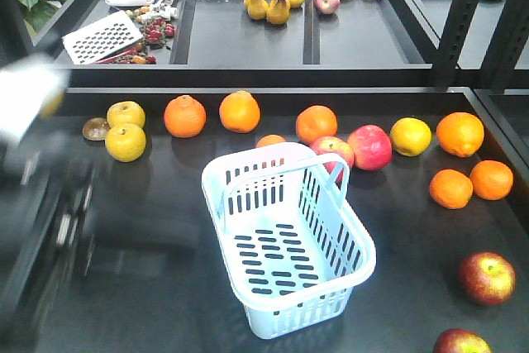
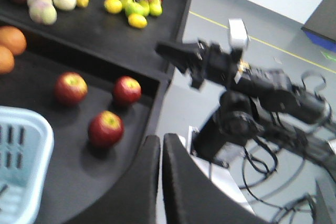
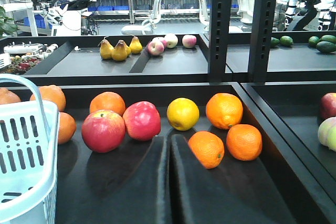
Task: Pick three apples into basket with both arms
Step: 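Open the left gripper, release the basket handle and withdraw the arm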
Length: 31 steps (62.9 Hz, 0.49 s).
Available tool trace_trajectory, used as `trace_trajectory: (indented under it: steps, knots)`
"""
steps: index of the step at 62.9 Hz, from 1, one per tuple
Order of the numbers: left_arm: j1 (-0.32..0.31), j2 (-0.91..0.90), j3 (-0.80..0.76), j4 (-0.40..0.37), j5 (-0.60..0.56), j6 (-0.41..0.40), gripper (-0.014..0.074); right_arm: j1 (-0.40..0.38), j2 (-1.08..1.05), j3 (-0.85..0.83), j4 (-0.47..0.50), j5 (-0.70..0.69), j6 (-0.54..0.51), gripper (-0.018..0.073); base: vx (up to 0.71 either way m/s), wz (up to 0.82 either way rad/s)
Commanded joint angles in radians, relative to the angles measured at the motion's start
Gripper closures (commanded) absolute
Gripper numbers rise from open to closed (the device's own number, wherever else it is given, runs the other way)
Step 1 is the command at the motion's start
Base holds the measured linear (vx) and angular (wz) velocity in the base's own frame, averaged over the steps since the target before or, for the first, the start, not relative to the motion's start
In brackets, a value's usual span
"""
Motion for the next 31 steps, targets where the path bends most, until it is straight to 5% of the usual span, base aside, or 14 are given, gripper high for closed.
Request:
trace_trajectory:
  steps: [1, 21, 31]
  knots:
    - [0.001, -0.112, 0.115, 0.05, -0.025, 0.031, 0.0605, -0.003, -0.012, 0.014, -0.007, -0.077, -0.003, 0.0564, 0.0, 0.0]
    - [0.001, -0.361, 0.421, 0.051, 0.283, 0.031, 0.0605, -0.003, -0.012, 0.014, -0.002, -0.078, 0.014, 0.0564, 0.0, 0.0]
    - [0.001, -0.42, 0.436, 0.051, 0.324, 0.031, 0.0604, -0.003, -0.012, 0.013, 0.152, -0.149, 0.205, 0.0564, 0.0, 0.0]
